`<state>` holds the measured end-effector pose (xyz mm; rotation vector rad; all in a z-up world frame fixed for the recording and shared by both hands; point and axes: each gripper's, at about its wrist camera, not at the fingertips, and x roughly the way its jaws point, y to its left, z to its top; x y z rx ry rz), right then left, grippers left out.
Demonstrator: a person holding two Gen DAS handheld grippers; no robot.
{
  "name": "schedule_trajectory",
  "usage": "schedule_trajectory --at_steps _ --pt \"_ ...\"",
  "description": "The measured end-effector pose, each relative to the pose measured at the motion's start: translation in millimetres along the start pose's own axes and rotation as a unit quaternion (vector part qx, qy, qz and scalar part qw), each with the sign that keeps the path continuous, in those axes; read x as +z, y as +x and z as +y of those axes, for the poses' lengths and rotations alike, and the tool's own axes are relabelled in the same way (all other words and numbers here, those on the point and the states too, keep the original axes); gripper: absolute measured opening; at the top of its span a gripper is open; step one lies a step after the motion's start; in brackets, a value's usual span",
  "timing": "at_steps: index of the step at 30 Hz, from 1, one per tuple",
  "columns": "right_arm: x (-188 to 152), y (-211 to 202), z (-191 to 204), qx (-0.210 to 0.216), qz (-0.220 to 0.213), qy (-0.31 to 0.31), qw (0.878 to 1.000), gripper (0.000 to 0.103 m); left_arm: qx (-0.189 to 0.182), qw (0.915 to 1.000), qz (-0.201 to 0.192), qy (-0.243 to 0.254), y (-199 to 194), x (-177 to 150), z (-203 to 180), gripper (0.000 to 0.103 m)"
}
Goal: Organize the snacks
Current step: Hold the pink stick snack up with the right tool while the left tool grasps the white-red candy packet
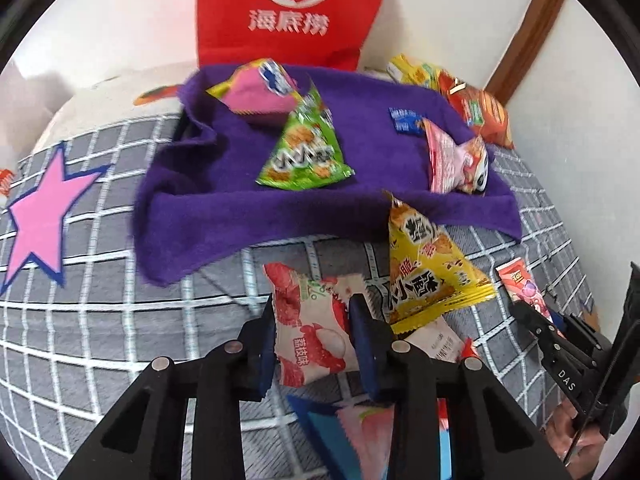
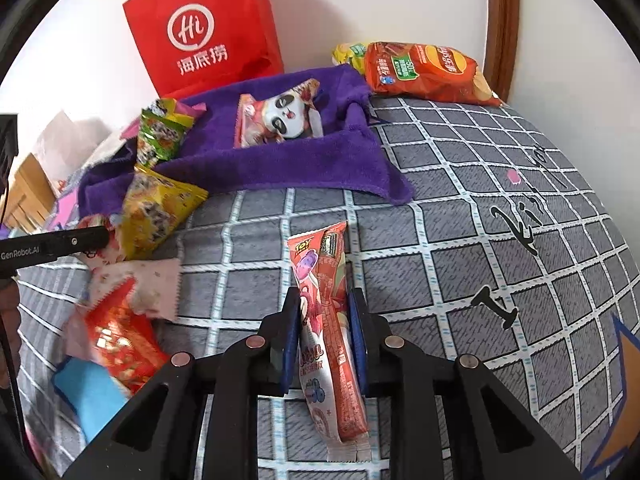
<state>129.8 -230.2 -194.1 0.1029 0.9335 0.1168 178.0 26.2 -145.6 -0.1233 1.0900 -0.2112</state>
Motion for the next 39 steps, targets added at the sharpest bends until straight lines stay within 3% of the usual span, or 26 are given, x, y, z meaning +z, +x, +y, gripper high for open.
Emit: schedule_trajectory --at_steps 18,25,35,37,39 --pt "26 -73 36 0.001 -0.066 -0.027 0.997 0.023 0.01 0.9971 -0.076 -0.005 -90 -1 12 0.031" --pt "33 -95 33 0.002 -0.08 -0.014 0.997 0.023 0.004 0.9955 -0.094 -0.007 -113 -2 14 0.023" --pt "30 -100 34 0.013 -0.079 -0.014 0.997 0.023 0.005 0.9969 -0.074 -0.025 -104 -8 27 0.019" --pt "29 -96 35 0.012 -0.074 -0.015 0.997 0.023 0.001 0.9974 -0.065 -0.03 -98 -9 29 0.022" --pt "28 -91 35 0.014 -0.068 -0.013 0.998 0.023 -0.004 0.9979 -0.055 -0.034 -90 -11 30 0.037"
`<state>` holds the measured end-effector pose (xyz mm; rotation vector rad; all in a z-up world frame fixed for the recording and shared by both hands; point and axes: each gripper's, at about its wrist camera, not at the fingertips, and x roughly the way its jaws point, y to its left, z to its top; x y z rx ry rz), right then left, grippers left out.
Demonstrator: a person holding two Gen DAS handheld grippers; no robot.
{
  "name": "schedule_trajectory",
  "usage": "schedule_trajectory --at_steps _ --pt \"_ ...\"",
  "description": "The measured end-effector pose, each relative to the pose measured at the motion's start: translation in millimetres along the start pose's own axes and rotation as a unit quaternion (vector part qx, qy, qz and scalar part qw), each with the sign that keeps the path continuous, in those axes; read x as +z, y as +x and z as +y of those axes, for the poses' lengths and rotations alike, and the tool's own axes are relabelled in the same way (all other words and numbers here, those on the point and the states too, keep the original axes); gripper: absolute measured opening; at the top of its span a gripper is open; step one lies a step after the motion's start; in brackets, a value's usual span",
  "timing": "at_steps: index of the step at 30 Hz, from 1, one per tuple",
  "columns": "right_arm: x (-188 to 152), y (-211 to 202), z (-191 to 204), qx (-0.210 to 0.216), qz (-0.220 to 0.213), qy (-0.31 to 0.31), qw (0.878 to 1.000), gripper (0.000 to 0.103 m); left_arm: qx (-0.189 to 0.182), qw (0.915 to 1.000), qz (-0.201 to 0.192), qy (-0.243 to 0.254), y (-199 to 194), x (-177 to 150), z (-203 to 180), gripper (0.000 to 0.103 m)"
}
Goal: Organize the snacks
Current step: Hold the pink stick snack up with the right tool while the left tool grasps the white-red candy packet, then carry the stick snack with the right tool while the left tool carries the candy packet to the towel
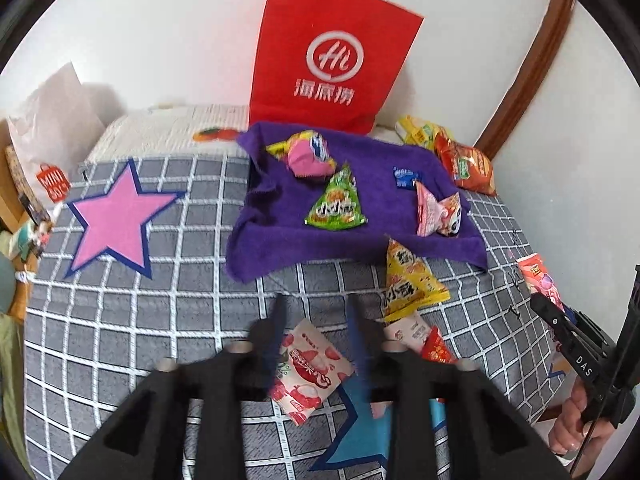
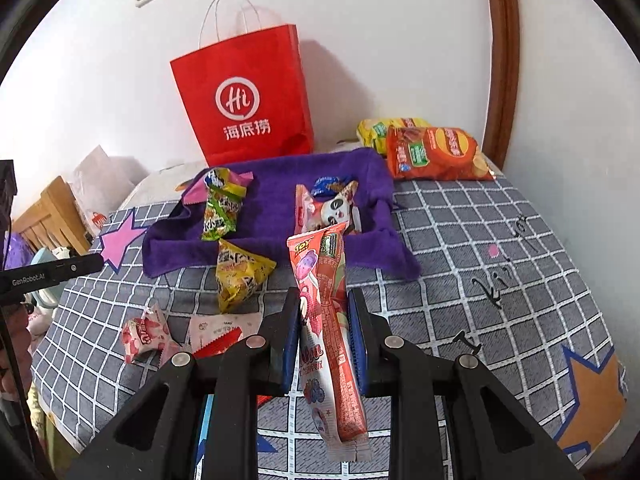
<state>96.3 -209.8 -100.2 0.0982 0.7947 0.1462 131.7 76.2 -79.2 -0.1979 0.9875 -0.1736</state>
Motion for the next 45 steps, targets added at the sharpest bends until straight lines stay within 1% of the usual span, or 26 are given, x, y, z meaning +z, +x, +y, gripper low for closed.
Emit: schedule_trajectory --at_steps 1,3,4,7,11,12,13,14,18,20,22,24,25,27,28,30,32,35,40,45 --pt "-1 2 0 0.001 0.002 0.001 1.0 0.023 -0.002 1.0 0.003 0.003 4 -2 0 0.039" --pt "-3 6 1 0.002 0.007 -0.001 1.0 0.023 0.003 0.9998 0.014 0.015 13 -7 -3 0.049" --pt "-5 9 2 0.001 0.01 -0.002 1.0 0.023 0.008 0.9995 0.02 0.021 19 -10 -4 0.05" --pt "-8 15 2 0.0 0.016 -0.001 1.0 0.023 0.015 0.9986 0.042 0.027 37 -20 -2 0.05" --pt "-15 25 3 -0.002 0.028 0.002 1.0 0.023 0.015 0.9968 0.077 0.016 60 -37 8 0.05" --pt "-17 27 3 -0.003 0.03 0.001 1.0 0.023 0.017 0.9964 0.082 0.015 63 -40 11 0.051" --pt "-19 29 4 -0.003 0.033 0.0 0.999 0.023 0.021 0.996 0.086 0.014 66 -44 12 0.053" --pt "-21 31 4 -0.004 0.037 -0.001 0.999 0.023 0.027 0.9963 0.08 0.017 67 -48 13 0.061" --pt "-26 40 5 -0.004 0.048 -0.001 0.999 0.023 0.025 0.9966 0.075 0.021 71 -56 15 0.066" --pt "-28 43 7 -0.002 0.052 -0.001 0.999 0.023 0.029 0.9968 0.065 0.037 71 -61 11 0.066" --pt "-29 45 10 0.0 0.053 -0.002 0.999 0.023 0.035 0.9962 0.062 0.051 71 -63 8 0.065" --pt "-29 46 12 0.001 0.054 -0.006 0.999 0.023 0.028 0.9966 0.059 0.05 68 -64 7 0.051" --pt "-29 46 13 0.002 0.055 -0.007 0.998 0.023 0.024 0.9971 0.058 0.044 67 -63 8 0.05" --pt "-29 46 15 0.003 0.055 -0.009 0.998 0.023 0.012 0.9979 0.056 0.031 63 -61 11 0.041" --pt "-29 46 15 0.004 0.054 -0.009 0.998 0.023 0.007 0.9981 0.056 0.027 62 -60 13 0.039" --pt "-27 44 15 0.005 0.052 -0.008 0.999 0.023 -0.003 0.9982 0.055 0.022 59 -59 14 0.032" --pt "-26 41 15 0.006 0.049 -0.009 0.999 0.023 -0.01 0.9982 0.054 0.023 57 -58 10 0.03" --pt "-25 38 14 0.007 0.045 -0.008 0.999 0.023 -0.001 0.9984 0.046 0.034 52 -56 3 0.03" --pt "-22 31 13 0.008 0.037 -0.006 0.999 0.023 0.003 0.9983 0.03 0.049 38 -50 -7 0.03" --pt "-13 21 12 0.012 0.023 -0.006 1.0 0.023 0.007 0.9987 0.007 0.049 18 -40 -10 0.03"
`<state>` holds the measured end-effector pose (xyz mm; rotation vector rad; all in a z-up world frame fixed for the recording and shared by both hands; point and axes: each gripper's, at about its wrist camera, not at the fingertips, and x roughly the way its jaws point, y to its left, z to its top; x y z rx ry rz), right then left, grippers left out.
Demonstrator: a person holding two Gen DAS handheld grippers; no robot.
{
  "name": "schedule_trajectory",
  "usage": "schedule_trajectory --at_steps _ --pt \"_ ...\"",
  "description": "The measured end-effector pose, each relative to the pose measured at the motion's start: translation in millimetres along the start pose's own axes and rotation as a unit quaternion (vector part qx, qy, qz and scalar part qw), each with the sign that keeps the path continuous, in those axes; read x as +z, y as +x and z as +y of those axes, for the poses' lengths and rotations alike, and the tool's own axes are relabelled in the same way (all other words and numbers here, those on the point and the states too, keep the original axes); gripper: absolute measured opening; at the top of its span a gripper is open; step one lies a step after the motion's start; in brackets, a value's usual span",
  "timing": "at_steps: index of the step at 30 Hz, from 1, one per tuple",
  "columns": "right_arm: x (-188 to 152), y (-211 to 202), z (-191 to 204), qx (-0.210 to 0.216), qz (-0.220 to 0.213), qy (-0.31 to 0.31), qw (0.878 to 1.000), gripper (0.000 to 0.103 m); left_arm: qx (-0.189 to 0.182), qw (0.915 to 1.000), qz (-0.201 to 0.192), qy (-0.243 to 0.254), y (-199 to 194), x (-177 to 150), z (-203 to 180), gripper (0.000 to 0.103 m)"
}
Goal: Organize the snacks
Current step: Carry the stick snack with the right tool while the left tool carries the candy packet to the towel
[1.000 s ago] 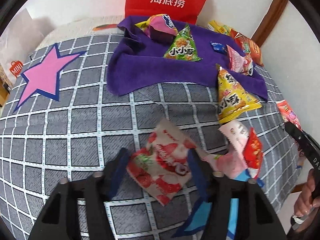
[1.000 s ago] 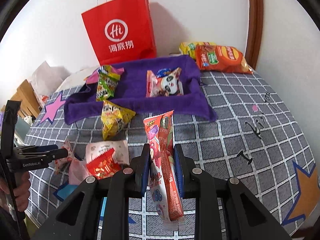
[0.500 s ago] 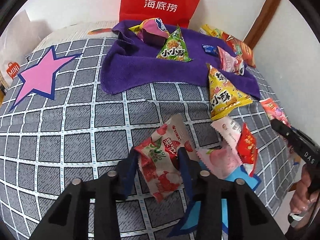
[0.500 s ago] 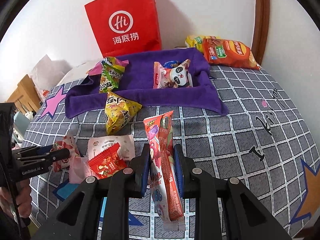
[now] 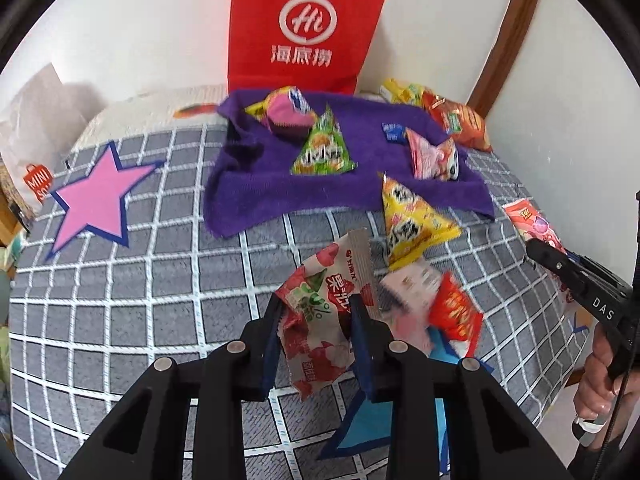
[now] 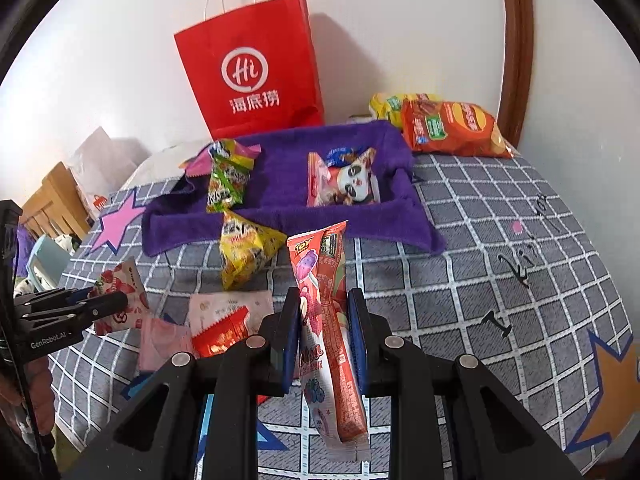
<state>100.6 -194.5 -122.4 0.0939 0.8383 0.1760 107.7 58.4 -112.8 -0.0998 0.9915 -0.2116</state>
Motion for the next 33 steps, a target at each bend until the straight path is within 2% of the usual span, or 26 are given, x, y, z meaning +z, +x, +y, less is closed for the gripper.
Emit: schedule_trajectory --at_steps 17,25,33 --pt "39 -18 1 0.011 -0.039 -0.012 0.999 0.023 0.002 0.9987 -0.05 -0.011 -28 48 -5 0.03" --pt "65 -14 3 0.014 -0.051 -0.024 0.998 0.023 0.0 0.9982 -0.058 -0.013 -20 76 -7 0.03" --pt "87 4 8 0.012 -0.044 -0.034 0.998 0.023 0.0 0.9981 -0.062 -0.004 -9 100 -14 0.03"
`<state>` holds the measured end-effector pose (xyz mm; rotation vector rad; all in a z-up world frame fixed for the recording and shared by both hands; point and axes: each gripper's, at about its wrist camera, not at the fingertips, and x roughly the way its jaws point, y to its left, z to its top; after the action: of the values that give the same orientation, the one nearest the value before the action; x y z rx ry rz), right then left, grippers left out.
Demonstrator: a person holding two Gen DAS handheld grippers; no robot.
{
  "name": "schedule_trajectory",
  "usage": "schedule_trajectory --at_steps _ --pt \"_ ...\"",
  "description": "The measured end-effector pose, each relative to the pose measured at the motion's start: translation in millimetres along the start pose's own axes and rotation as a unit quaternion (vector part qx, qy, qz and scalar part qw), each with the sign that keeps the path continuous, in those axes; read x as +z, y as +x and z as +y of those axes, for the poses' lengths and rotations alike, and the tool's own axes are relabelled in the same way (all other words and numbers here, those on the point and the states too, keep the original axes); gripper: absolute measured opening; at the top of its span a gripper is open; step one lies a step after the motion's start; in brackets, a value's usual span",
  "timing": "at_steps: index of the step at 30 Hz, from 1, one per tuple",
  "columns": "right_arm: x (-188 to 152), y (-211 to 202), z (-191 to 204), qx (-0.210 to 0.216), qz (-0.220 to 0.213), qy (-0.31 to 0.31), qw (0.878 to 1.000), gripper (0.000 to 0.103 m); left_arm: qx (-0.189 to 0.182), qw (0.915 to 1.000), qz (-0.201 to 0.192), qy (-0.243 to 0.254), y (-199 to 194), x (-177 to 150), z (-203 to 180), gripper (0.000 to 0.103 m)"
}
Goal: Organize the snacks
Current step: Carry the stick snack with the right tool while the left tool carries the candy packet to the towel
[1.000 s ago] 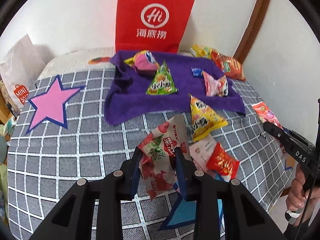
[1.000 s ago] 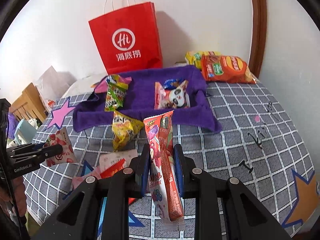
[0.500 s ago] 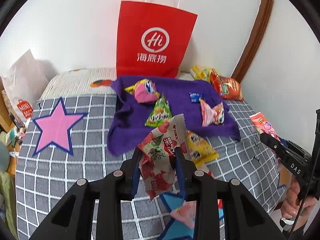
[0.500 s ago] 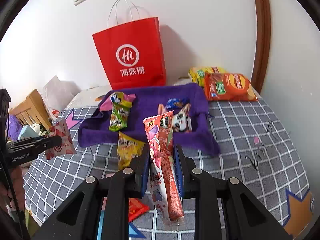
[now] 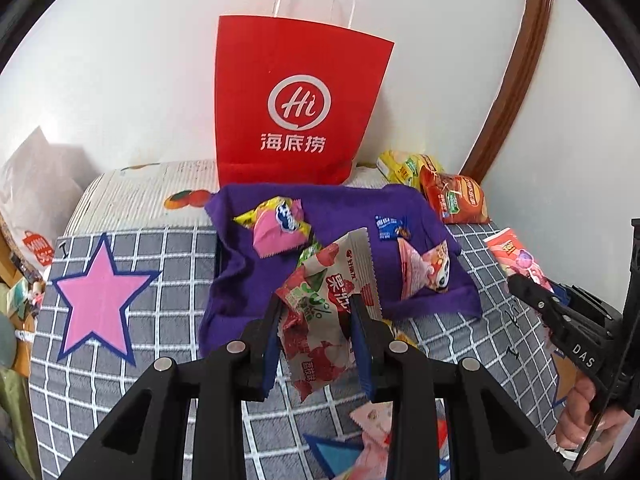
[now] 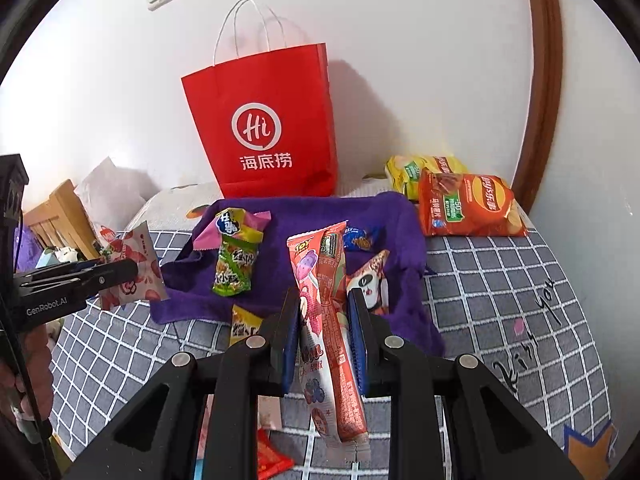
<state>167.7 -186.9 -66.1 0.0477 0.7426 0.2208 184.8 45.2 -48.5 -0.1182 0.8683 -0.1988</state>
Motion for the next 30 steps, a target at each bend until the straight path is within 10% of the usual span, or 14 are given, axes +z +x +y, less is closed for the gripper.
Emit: schedule_trajectory --at_steps 30 --pt "107 132 -13 0.061 0.038 0.046 0.996 0.023 0.002 0.9994 0.015 -0.033 106 80 30 0.03"
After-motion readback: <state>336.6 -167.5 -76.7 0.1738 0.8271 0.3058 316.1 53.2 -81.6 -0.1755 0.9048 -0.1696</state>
